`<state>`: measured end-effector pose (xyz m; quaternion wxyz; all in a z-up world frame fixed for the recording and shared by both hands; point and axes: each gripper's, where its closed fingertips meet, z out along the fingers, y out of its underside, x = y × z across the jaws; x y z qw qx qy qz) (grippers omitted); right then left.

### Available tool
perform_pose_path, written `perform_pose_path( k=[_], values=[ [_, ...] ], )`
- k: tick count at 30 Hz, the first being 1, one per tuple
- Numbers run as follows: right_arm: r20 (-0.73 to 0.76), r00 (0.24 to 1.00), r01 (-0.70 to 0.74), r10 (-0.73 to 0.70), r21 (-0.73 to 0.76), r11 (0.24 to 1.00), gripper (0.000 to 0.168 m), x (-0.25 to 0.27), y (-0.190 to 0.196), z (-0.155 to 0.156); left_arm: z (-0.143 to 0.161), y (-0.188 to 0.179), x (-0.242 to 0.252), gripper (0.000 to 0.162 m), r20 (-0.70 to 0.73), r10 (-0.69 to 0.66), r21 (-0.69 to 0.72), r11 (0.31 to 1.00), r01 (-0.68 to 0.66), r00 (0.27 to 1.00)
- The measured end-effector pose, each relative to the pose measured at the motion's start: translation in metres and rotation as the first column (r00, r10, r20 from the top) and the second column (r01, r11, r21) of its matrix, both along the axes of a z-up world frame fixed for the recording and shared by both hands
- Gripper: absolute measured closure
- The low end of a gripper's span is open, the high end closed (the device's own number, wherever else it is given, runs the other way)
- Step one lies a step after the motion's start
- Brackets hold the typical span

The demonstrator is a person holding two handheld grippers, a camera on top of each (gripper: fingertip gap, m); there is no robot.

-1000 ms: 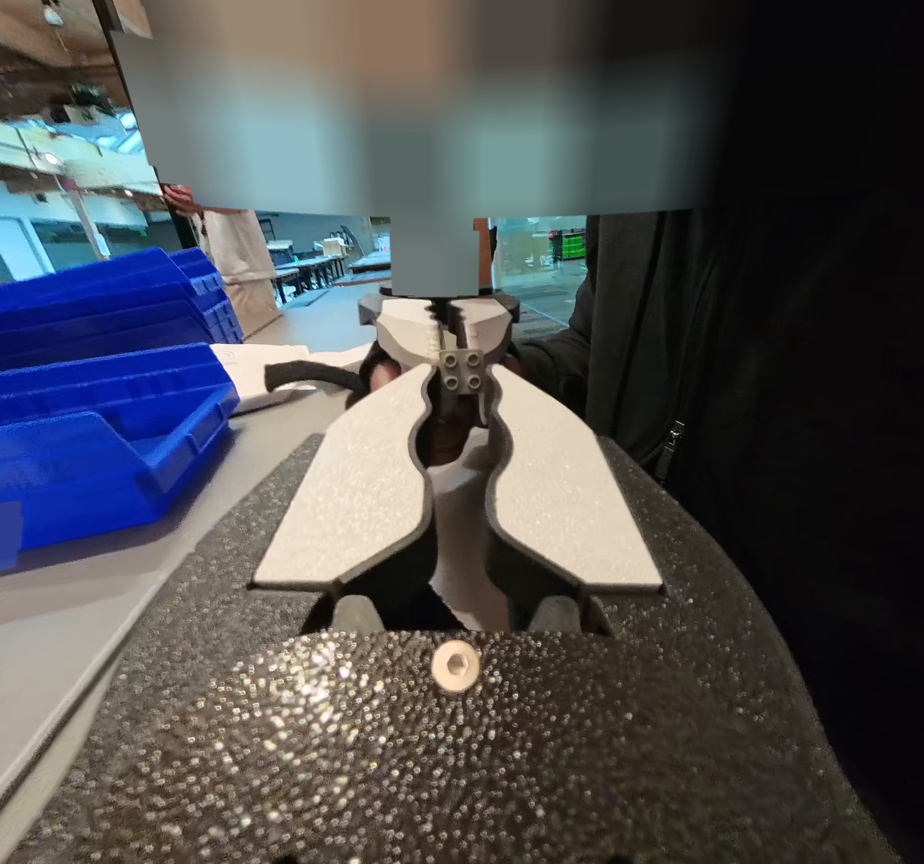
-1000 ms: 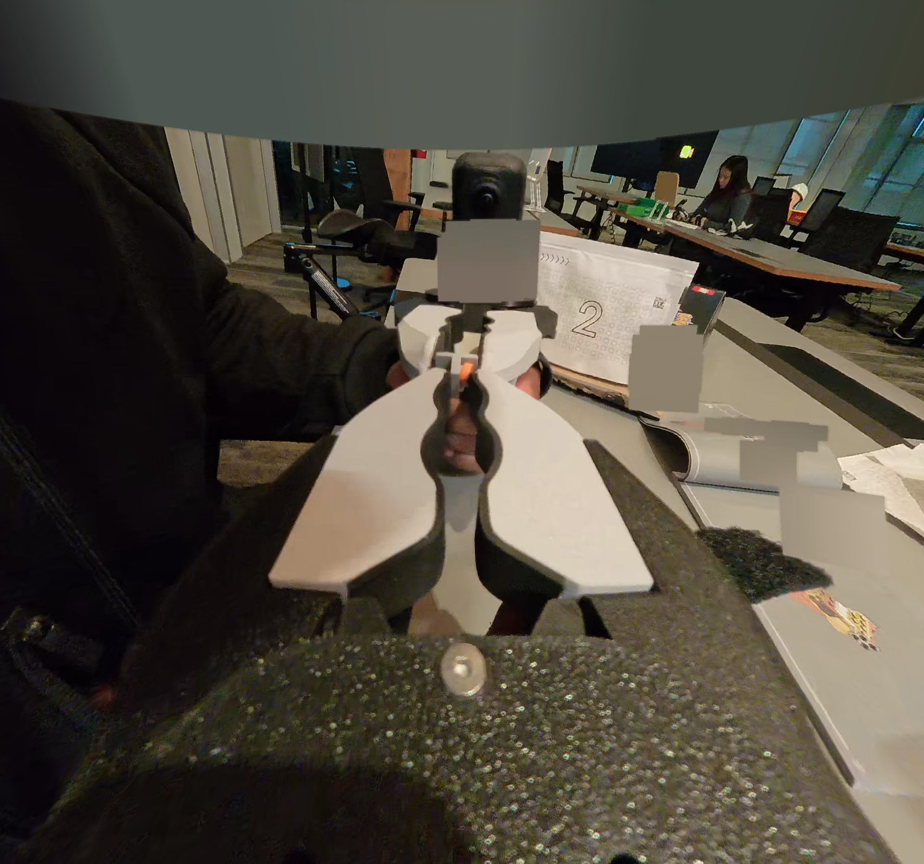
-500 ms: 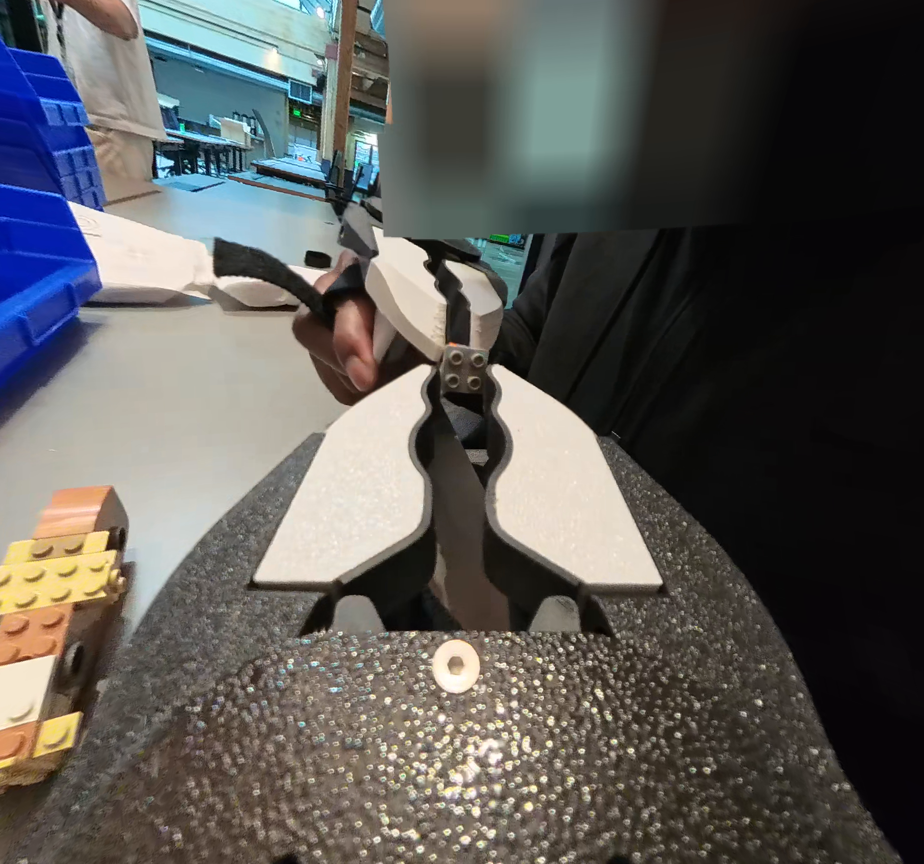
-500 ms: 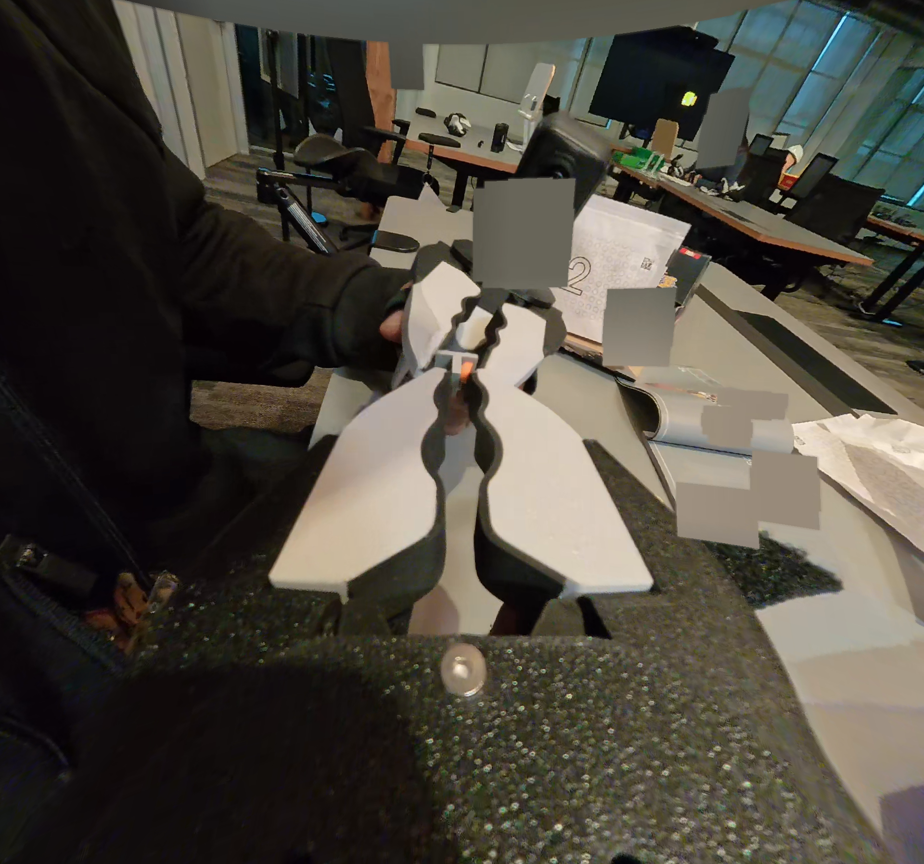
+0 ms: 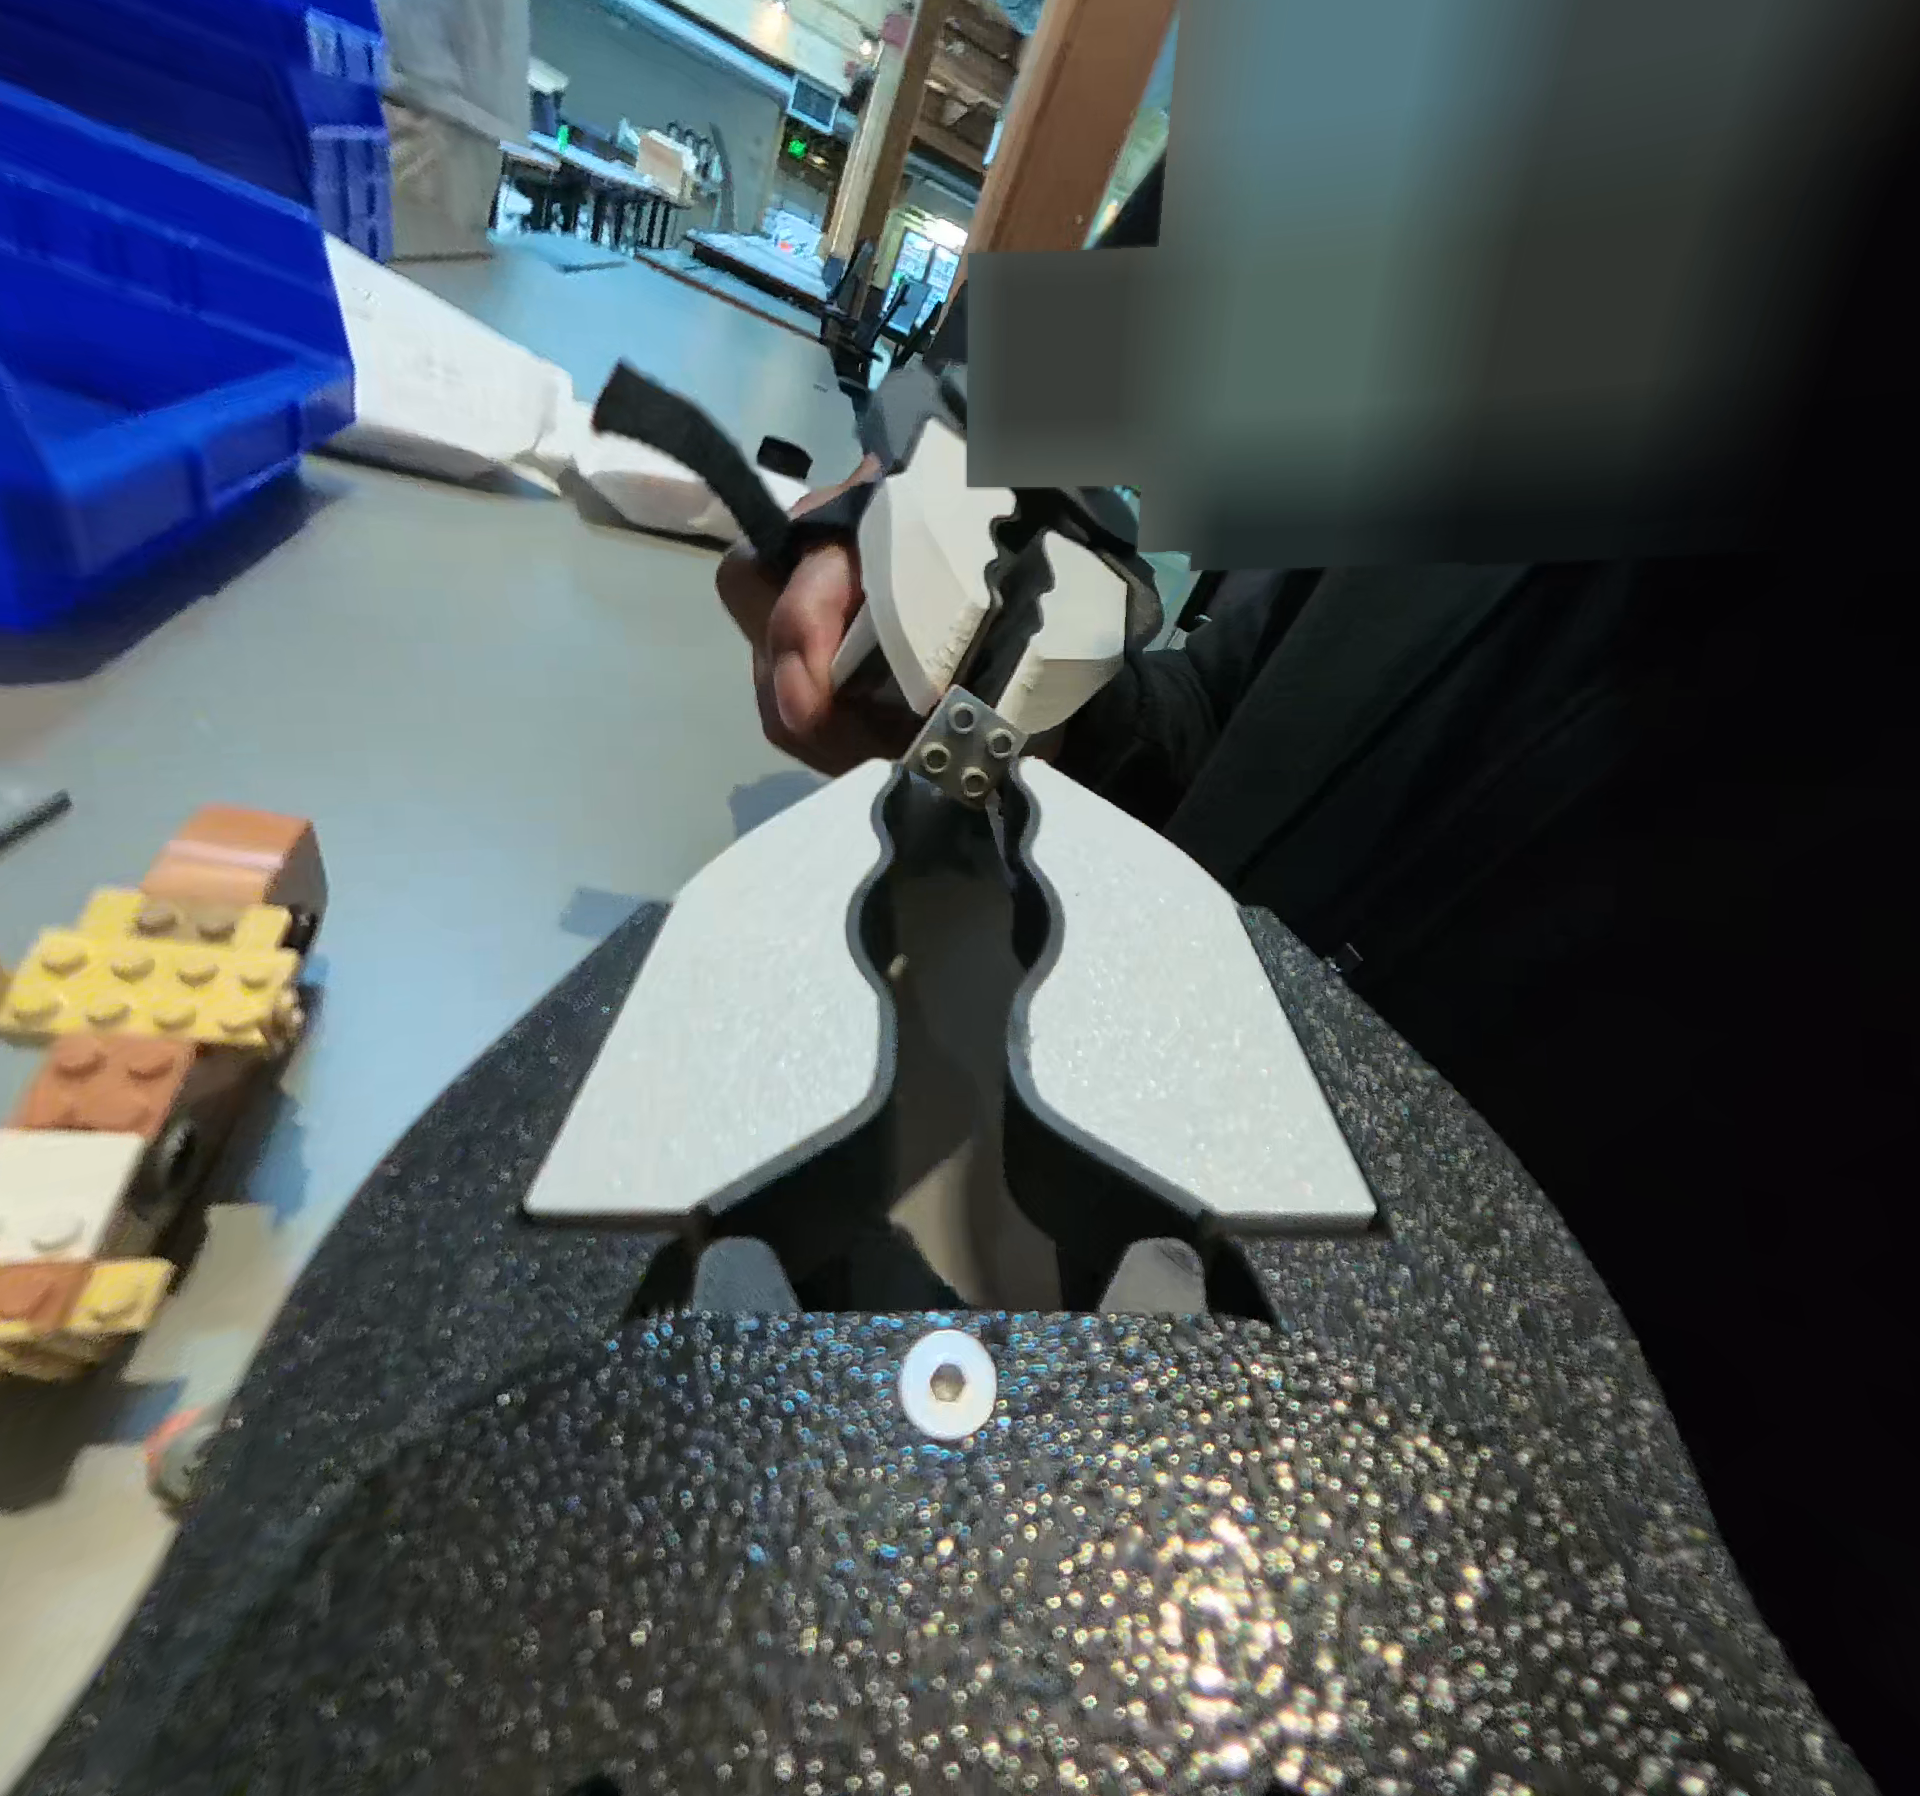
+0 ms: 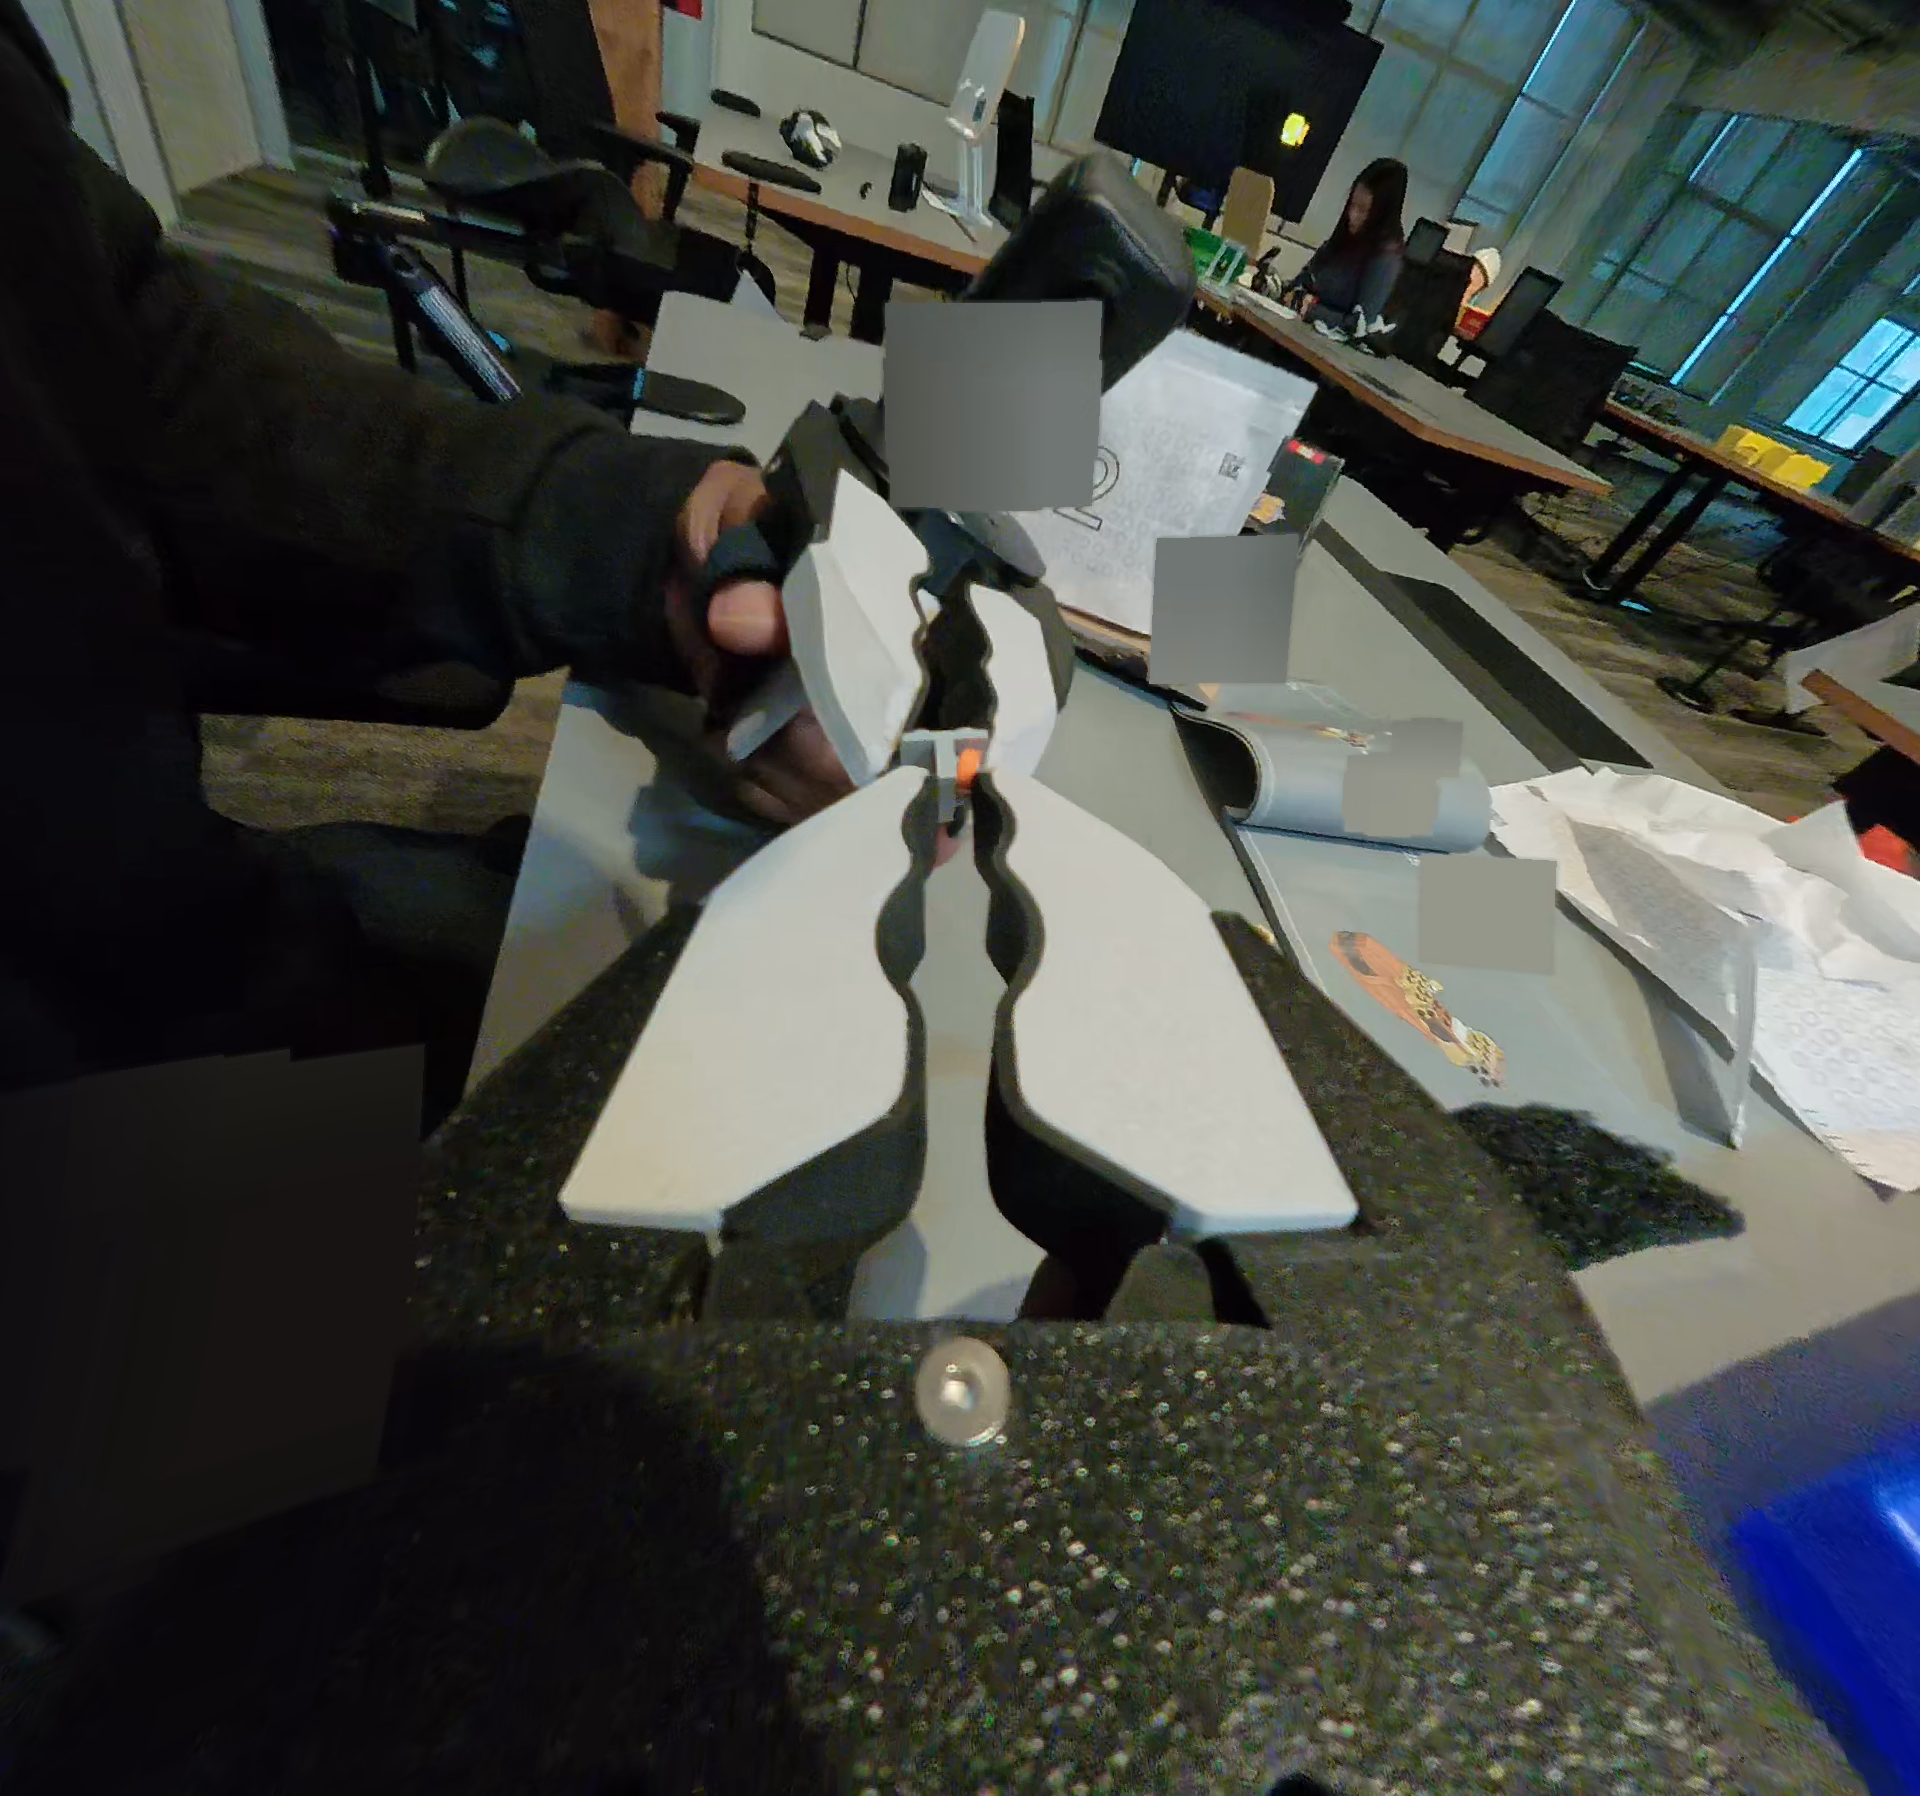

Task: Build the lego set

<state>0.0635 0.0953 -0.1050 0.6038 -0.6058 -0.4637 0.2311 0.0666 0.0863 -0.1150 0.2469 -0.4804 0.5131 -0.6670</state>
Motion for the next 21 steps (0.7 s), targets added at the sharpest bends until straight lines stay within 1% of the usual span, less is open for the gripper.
perform_pose_path(
  k=[3, 7, 10, 17, 21],
  values=[
    [0.051, 0.999, -0.006, 0.005, 0.014, 1.000, 0.162, 0.001, -0.002, -0.004, -0.004, -0.004, 0.000, 0.149, -0.031, -0.025, -0.048, 0.999, 0.023, 0.999],
    [0.092, 0.995, -0.026, 0.026, -0.001, 1.000, 0.162, 0.003, -0.005, -0.008, -0.009, -0.007, 0.002, 0.151, -0.074, -0.063, -0.072, 0.996, 0.058, 0.995],
    [0.124, 0.992, -0.037, 0.038, -0.010, 0.999, 0.162, 0.005, -0.006, -0.012, -0.013, -0.009, 0.003, 0.151, -0.118, -0.102, -0.116, 0.989, 0.089, 0.988],
    [0.190, 0.980, -0.059, 0.064, -0.031, 0.998, 0.162, 0.008, -0.009, -0.026, -0.027, -0.014, 0.005, 0.153, -0.241, -0.223, -0.222, 0.960, 0.170, 0.945],
    [0.200, 0.978, -0.055, 0.060, -0.028, 0.998, 0.162, 0.009, -0.009, -0.030, -0.032, -0.014, 0.006, 0.153, -0.285, -0.260, -0.251, 0.949, 0.190, 0.923]
  ],
)
